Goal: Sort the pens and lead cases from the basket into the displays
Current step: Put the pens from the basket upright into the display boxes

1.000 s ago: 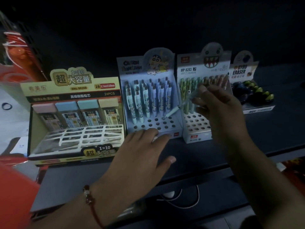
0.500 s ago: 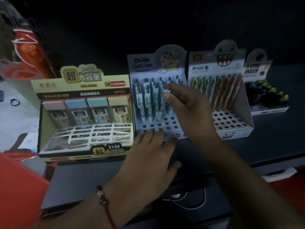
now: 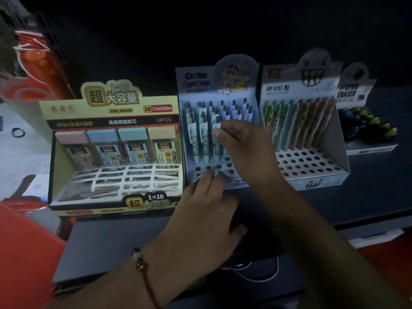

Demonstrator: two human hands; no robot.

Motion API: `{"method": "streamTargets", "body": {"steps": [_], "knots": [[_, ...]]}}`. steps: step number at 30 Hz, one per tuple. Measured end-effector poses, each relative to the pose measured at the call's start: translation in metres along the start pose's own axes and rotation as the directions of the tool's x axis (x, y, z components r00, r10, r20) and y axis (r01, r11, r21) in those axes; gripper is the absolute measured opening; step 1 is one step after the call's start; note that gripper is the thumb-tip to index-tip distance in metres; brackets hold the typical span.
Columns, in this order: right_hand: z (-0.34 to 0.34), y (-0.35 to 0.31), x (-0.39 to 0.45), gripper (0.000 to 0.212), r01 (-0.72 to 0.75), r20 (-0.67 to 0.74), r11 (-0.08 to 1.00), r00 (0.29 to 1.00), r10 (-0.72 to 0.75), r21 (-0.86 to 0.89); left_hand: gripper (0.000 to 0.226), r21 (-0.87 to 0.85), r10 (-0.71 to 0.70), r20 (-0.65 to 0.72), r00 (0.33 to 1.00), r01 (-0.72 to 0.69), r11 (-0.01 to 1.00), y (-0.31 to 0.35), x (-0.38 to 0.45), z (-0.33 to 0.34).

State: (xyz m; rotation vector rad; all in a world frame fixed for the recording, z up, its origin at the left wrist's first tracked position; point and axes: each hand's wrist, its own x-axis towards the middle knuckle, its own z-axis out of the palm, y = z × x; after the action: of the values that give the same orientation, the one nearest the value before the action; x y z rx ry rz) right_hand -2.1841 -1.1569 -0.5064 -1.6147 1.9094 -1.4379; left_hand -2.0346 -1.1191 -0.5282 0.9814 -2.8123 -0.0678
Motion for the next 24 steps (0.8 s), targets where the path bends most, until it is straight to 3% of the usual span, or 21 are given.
{"method": "streamTargets", "body": {"steps": [8,12,16,20,24], "knots": [[-0.011,-0.002,-0.018,0.038,-0.069,0.000,0.998,0.998,0.069,0.000,0.059,-0.021,0.002,0.050,0.999,-0.001,1.000,0.001,-0.004,-0.003],[-0.044,-0.009,-0.045,0.040,-0.072,0.040,0.988,0.996,0.078,-0.133,0.061,-0.069,-0.004,0.066,0.998,0.009,0.998,0.004,-0.004,-0.005],[-0.087,-0.016,-0.076,0.040,-0.055,0.085,0.914,0.992,0.097,-0.403,0.060,-0.139,0.012,0.098,0.995,0.002,0.990,0.015,-0.004,-0.015],[-0.136,-0.023,-0.122,0.044,-0.061,0.091,0.776,0.984,0.151,-0.628,0.052,-0.219,0.100,0.061,0.993,-0.084,0.972,0.062,0.002,-0.026],[-0.193,-0.022,-0.204,0.031,-0.227,-0.080,0.697,0.968,0.237,-0.681,0.027,-0.315,0.285,-0.032,0.958,-0.280,0.907,0.142,0.006,-0.026]]}}
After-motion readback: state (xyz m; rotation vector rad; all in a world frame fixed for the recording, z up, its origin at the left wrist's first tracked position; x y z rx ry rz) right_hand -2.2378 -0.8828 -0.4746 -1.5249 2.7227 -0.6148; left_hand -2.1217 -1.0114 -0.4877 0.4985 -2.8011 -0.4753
